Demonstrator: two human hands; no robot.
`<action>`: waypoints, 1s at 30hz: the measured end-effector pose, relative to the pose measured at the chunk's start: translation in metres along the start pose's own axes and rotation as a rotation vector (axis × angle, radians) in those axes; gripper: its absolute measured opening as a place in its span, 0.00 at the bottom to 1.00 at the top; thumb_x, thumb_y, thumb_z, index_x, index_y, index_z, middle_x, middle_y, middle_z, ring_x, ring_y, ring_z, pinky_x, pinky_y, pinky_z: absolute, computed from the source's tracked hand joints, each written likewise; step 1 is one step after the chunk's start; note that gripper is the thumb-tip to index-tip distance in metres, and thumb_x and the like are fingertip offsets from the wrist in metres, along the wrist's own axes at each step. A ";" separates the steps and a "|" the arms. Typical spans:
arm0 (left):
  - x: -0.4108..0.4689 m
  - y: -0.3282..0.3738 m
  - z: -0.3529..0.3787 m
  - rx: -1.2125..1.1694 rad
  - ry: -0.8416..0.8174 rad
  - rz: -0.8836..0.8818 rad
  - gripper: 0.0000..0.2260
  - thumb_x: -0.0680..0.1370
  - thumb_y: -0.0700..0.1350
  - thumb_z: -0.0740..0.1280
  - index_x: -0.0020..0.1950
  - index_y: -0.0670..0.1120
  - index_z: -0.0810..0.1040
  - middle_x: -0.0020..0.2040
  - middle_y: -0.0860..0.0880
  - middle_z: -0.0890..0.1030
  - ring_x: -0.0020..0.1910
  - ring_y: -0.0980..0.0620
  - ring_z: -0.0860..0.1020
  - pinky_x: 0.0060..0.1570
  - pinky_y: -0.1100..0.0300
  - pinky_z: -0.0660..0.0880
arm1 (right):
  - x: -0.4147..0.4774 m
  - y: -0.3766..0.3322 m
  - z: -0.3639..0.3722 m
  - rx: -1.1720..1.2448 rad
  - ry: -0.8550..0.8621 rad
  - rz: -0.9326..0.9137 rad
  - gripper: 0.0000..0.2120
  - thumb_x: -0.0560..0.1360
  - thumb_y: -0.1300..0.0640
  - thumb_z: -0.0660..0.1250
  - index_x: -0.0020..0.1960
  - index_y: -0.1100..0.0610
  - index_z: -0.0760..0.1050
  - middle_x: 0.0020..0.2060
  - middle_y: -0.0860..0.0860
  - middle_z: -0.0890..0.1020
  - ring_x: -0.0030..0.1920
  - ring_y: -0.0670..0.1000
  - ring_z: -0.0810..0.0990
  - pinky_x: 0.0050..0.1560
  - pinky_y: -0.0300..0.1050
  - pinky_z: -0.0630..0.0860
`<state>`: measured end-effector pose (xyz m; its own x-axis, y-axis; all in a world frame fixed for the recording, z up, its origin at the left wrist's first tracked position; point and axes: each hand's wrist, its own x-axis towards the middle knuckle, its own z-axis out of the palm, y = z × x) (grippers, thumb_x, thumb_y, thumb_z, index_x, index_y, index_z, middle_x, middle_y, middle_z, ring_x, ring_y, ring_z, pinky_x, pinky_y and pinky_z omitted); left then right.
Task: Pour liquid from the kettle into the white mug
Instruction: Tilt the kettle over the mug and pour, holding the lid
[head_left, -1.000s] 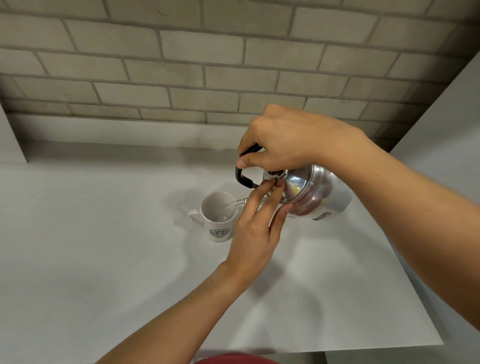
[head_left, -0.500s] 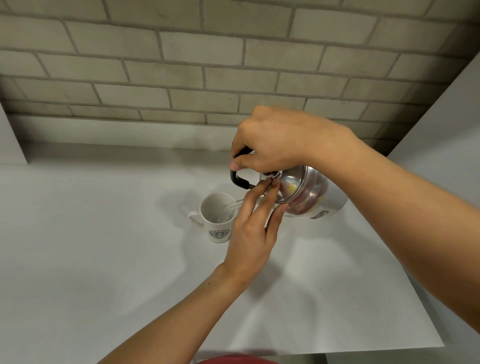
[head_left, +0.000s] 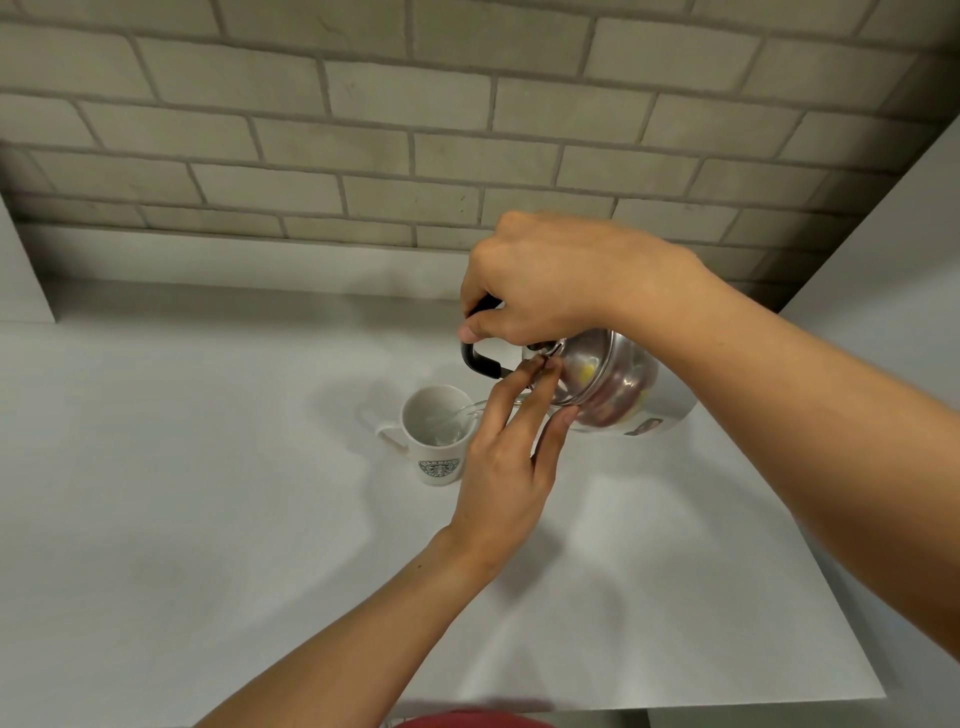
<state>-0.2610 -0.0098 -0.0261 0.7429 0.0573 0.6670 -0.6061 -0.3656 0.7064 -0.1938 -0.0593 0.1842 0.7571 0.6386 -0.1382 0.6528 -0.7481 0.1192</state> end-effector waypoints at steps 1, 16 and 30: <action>0.000 0.000 0.000 -0.001 0.001 0.002 0.18 0.83 0.42 0.68 0.72 0.41 0.77 0.68 0.43 0.76 0.71 0.51 0.75 0.65 0.48 0.77 | 0.000 0.000 0.000 -0.001 -0.002 0.001 0.14 0.80 0.42 0.68 0.50 0.50 0.87 0.38 0.50 0.85 0.43 0.57 0.83 0.43 0.56 0.83; 0.002 0.000 0.000 0.012 -0.009 -0.017 0.17 0.83 0.43 0.67 0.72 0.41 0.77 0.67 0.42 0.77 0.71 0.52 0.75 0.69 0.54 0.74 | 0.003 0.001 0.003 -0.012 -0.019 0.017 0.14 0.80 0.42 0.68 0.51 0.50 0.87 0.39 0.50 0.84 0.43 0.58 0.83 0.44 0.55 0.83; -0.002 -0.007 -0.003 0.018 -0.052 -0.018 0.18 0.84 0.44 0.65 0.73 0.42 0.76 0.69 0.43 0.76 0.73 0.53 0.73 0.72 0.59 0.70 | 0.007 0.014 0.019 0.029 0.041 -0.001 0.14 0.80 0.41 0.67 0.51 0.49 0.87 0.33 0.45 0.80 0.37 0.51 0.80 0.36 0.47 0.78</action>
<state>-0.2589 -0.0049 -0.0318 0.7676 0.0154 0.6407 -0.5877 -0.3818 0.7133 -0.1800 -0.0684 0.1664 0.7573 0.6457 -0.0979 0.6529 -0.7520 0.0901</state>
